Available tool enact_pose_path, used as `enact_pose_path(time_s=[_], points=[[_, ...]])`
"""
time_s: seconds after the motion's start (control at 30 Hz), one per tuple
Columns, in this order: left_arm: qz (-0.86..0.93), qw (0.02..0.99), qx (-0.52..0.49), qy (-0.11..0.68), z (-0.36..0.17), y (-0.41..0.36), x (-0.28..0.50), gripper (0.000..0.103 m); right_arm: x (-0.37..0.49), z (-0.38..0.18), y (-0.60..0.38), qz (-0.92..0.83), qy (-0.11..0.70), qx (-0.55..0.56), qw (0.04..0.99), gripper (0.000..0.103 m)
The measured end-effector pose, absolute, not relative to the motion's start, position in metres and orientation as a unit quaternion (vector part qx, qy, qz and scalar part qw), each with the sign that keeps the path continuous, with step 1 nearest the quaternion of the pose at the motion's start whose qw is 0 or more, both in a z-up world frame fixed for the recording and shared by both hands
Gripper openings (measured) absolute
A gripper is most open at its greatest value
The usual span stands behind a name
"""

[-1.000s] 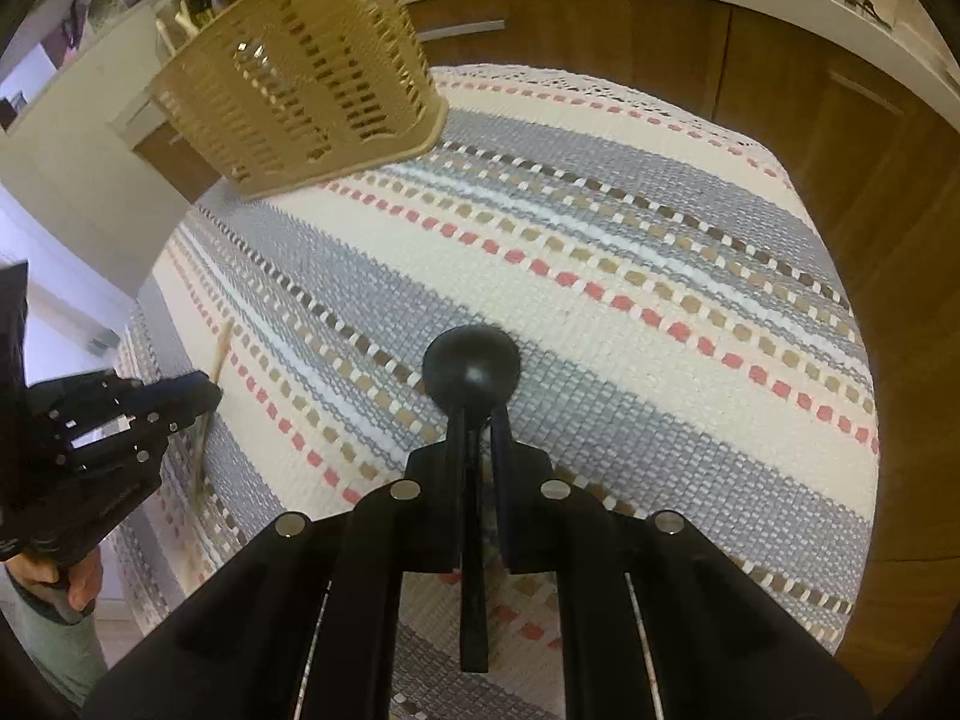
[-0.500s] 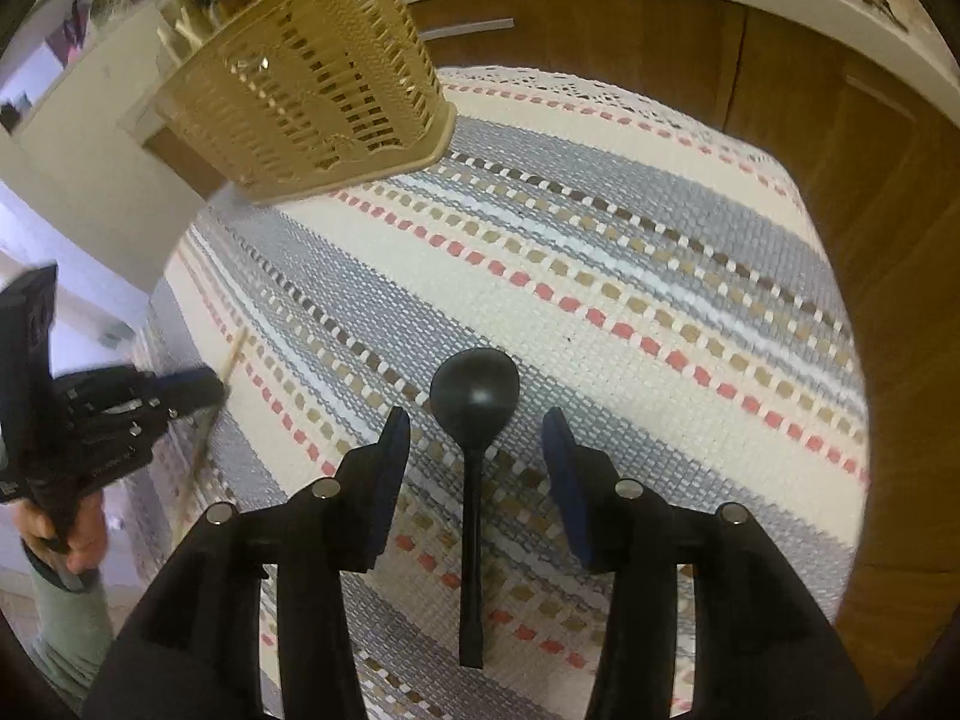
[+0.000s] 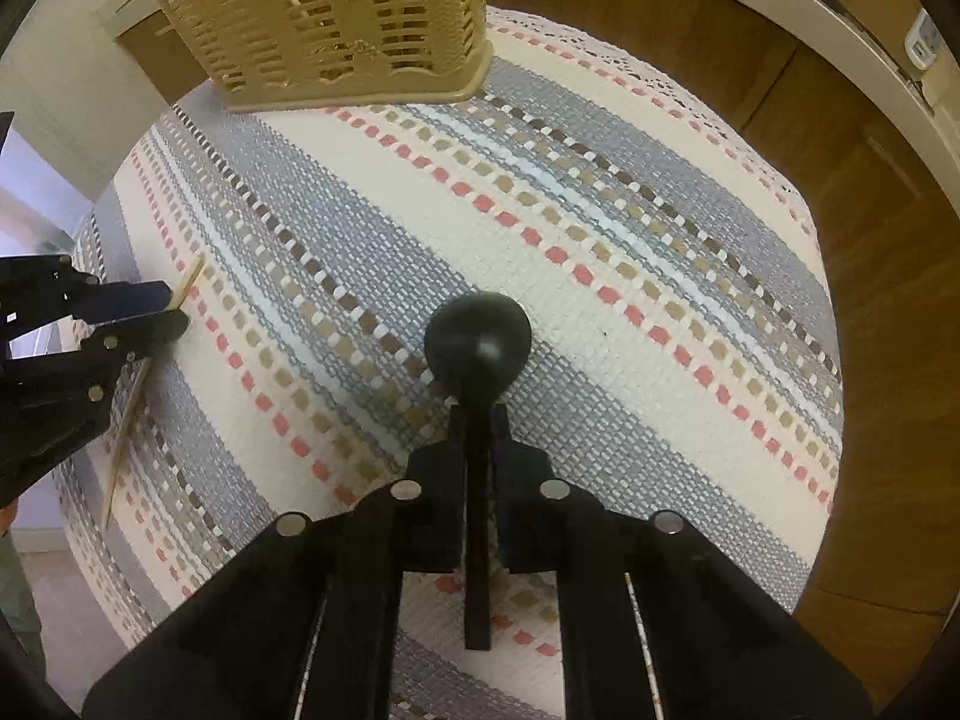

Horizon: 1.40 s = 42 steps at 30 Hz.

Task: Organize utensils
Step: 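Close the right gripper on the black spoon while the left gripper grasps the last chopstick, then carry the chopstick and black spoon over the caddy and release them inside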

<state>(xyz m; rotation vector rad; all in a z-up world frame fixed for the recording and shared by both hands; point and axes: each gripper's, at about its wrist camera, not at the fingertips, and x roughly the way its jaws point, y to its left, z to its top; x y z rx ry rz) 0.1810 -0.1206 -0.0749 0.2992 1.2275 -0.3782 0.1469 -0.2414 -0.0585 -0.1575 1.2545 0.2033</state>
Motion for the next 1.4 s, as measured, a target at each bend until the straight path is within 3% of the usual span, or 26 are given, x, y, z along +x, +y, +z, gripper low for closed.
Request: enact_pose_path(time_s=[0.33,0.93,1.17,1.4], points=[[-0.180,0.845,0.045,0.501,-0.043,-0.086,0.179,0.004,0.133,-0.029,-0.255,0.144,0.523,-0.024,0.840,0.005],[-0.160,0.965,-0.087,0.189,0.155,-0.025,0.199,0.004,0.159,0.132,-0.223,0.210,0.267,0.024,0.940,0.005],[-0.143,0.976,-0.122,0.109,0.172,-0.021,0.239,0.004,0.212,0.160,-0.216,0.177,0.183,0.030,0.967,0.005],[-0.115,0.984,-0.126,0.056,0.167,-0.018,0.260,0.004,0.255,0.145,-0.211,0.163,0.169,0.021,0.972,0.005]])
